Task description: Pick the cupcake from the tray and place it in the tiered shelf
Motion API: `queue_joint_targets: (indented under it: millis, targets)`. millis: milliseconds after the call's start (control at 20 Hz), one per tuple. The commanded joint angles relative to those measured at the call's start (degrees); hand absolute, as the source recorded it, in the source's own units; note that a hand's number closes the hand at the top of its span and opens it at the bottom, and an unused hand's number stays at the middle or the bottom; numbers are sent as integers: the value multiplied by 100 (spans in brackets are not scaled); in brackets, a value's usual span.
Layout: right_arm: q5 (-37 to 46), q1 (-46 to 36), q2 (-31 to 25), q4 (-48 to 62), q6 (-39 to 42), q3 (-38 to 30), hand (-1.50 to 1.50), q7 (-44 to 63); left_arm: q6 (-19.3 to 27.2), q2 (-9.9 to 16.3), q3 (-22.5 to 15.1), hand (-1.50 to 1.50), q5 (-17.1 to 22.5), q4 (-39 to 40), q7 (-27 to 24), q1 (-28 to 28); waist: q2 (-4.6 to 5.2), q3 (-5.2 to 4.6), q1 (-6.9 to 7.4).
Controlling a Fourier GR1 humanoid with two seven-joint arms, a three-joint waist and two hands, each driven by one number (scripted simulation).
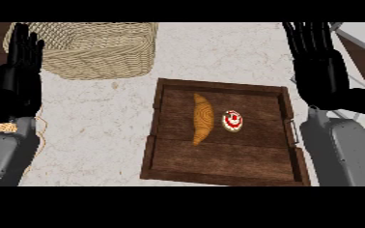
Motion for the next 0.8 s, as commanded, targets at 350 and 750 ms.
queue_joint_targets:
  millis: [350,750]
  targets:
    - [-1468,373,1208,-353,-2127,-1403,150,541,-541,-285,-961,0,-202,238,230,539,-83,317,-499]
    - [2355,2421,698,548,-5133,-980,-150,95,-658,-449,-1466,0,-452,7,206,832,4,70,-214]
